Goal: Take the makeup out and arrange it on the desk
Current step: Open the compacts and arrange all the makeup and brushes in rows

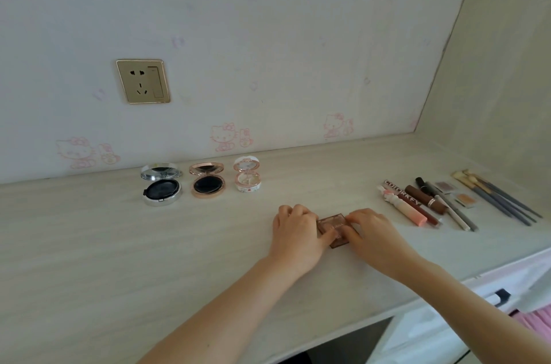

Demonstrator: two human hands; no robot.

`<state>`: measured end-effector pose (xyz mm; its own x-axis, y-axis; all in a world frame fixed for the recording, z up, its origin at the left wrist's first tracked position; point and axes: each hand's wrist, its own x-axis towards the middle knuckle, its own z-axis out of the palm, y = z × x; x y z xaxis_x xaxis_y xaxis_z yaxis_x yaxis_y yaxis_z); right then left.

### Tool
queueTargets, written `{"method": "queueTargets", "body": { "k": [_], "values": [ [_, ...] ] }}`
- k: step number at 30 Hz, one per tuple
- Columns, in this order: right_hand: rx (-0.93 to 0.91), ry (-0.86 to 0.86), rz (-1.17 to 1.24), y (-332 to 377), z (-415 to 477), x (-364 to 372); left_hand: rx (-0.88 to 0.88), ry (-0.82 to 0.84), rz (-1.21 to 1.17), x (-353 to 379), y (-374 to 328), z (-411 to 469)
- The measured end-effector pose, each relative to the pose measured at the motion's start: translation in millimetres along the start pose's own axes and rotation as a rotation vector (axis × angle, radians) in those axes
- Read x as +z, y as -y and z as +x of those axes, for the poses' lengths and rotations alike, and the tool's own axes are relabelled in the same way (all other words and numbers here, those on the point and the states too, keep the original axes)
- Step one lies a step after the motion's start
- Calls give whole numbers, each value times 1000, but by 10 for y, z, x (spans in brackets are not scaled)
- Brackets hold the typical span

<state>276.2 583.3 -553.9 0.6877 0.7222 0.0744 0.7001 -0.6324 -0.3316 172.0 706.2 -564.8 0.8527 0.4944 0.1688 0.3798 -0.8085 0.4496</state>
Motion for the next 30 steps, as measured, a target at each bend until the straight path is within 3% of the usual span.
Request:
{"method": "queueTargets", "body": {
  "k": [10, 19, 30],
  "values": [
    [144, -79, 378, 179, -100, -89, -12, -71, -173, -73, 39, -12],
    [124, -160, 479, 268, -75, -74, -36, -136, -478, -195, 158, -121],
    [16, -139, 573, 611, -146, -27, -256, -44, -1069, -572, 356, -367]
  ]
}}
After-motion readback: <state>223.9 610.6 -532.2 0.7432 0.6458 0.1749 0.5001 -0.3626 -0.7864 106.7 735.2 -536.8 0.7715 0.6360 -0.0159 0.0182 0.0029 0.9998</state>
